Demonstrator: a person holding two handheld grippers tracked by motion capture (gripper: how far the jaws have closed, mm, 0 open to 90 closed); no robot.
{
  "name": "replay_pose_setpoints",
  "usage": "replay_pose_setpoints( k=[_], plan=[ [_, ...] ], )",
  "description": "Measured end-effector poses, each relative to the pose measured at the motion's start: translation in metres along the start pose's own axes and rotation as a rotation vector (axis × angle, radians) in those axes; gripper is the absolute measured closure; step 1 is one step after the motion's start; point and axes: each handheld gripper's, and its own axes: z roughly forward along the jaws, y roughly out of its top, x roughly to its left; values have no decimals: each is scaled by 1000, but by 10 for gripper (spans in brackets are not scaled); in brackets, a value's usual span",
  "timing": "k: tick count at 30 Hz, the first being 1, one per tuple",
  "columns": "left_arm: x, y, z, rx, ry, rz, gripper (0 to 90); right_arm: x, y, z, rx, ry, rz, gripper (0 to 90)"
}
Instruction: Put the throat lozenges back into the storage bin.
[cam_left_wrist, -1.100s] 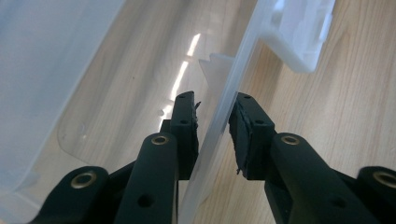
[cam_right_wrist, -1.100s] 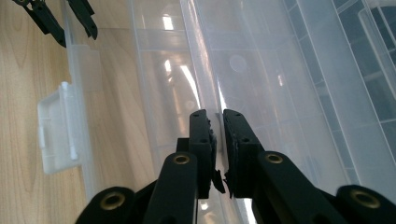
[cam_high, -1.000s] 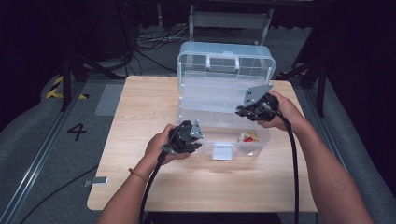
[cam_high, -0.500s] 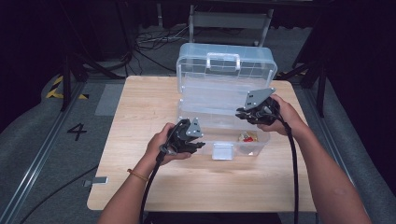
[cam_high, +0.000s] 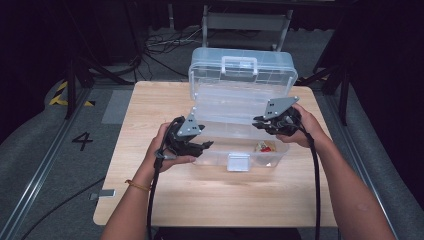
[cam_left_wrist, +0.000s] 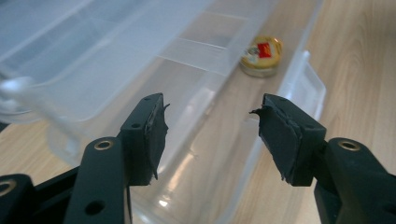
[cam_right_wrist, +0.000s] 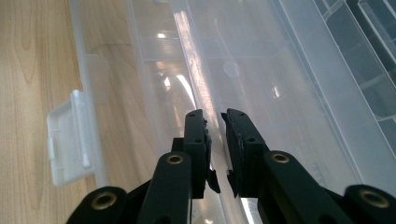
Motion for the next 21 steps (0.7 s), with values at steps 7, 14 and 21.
replay_pose_setpoints(
  k=[7,14,21],
  plan=[
    [25,-8,-21,-128,72,-128,344,0,-3,0,-18,2,11,793],
    [63,-2,-34,-155,225,-228,507,1,-3,0,-16,-4,12,790],
    [92,3,-26,-170,169,-263,762,4,-2,0,-9,-15,4,786]
  ],
)
